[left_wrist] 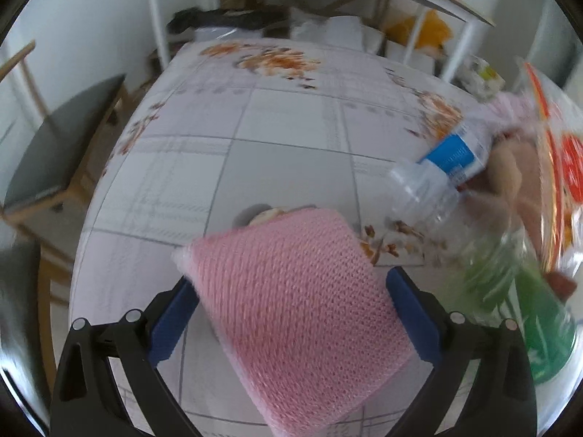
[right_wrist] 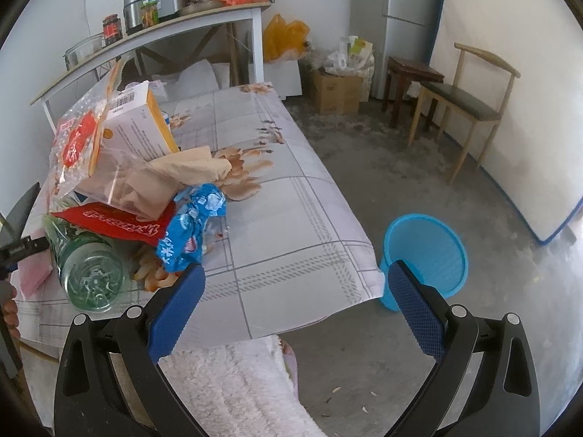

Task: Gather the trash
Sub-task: 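Move the left tool to the pink sponge and close on it, then lift the pink sponge with the left tool while the right tool grasps a clear plastic bag, then carry the pink sponge over the blue wastebasket and open the left tool, then grasp the blue candy wrapper with the right tool while the left tool grasps a clear bag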

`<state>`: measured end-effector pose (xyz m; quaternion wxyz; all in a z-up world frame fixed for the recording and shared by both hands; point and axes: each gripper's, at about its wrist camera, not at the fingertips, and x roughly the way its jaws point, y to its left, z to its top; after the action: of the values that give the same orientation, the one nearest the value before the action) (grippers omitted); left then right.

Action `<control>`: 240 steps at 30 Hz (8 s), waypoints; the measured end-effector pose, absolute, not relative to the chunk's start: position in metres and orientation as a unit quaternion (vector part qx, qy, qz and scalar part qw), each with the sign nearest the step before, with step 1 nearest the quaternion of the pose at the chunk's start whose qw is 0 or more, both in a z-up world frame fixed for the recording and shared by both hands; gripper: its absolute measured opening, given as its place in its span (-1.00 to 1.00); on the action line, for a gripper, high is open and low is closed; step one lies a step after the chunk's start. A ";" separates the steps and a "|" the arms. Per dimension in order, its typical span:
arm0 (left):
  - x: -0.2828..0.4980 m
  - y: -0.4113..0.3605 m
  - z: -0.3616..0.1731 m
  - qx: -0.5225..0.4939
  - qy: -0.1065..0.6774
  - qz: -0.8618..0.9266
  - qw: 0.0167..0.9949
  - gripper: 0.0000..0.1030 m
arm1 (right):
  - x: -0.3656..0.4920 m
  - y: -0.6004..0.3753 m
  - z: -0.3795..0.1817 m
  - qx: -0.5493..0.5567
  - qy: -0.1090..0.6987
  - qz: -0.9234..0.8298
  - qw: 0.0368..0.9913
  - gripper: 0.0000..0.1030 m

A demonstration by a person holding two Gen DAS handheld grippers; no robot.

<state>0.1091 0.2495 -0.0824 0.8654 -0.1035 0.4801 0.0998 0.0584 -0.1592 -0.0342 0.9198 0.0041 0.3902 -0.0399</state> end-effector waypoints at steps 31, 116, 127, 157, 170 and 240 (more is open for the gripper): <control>0.088 0.253 -0.065 -0.042 0.447 -0.011 0.894 0.91 | 0.120 -0.150 0.017 0.066 0.407 0.120 0.903 0.87; 0.160 -0.059 0.066 -0.060 0.360 -0.376 0.852 0.54 | 0.071 -0.354 0.085 0.204 0.274 0.040 0.939 -1.00; 0.241 -0.265 0.006 0.071 0.509 -0.420 0.748 0.55 | 0.114 -0.433 -0.026 0.276 0.355 -0.073 0.891 -1.00; 0.271 -0.362 -0.010 0.071 0.487 -0.447 0.747 0.89 | 0.110 -0.506 -0.099 0.284 0.378 -0.201 0.858 0.27; 0.156 -0.170 0.088 0.011 0.381 -0.437 0.815 0.89 | 0.096 -0.378 -0.025 0.080 0.379 -0.199 0.900 0.85; 0.279 0.142 -0.004 -0.016 0.461 -0.278 0.843 0.37 | 0.166 -0.173 -0.087 0.168 0.550 0.149 0.805 -0.66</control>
<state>0.2789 0.1416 -0.0037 0.8425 -0.0164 0.4611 -0.2779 0.1655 -0.1728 -0.0866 0.8046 0.1676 0.5497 0.1495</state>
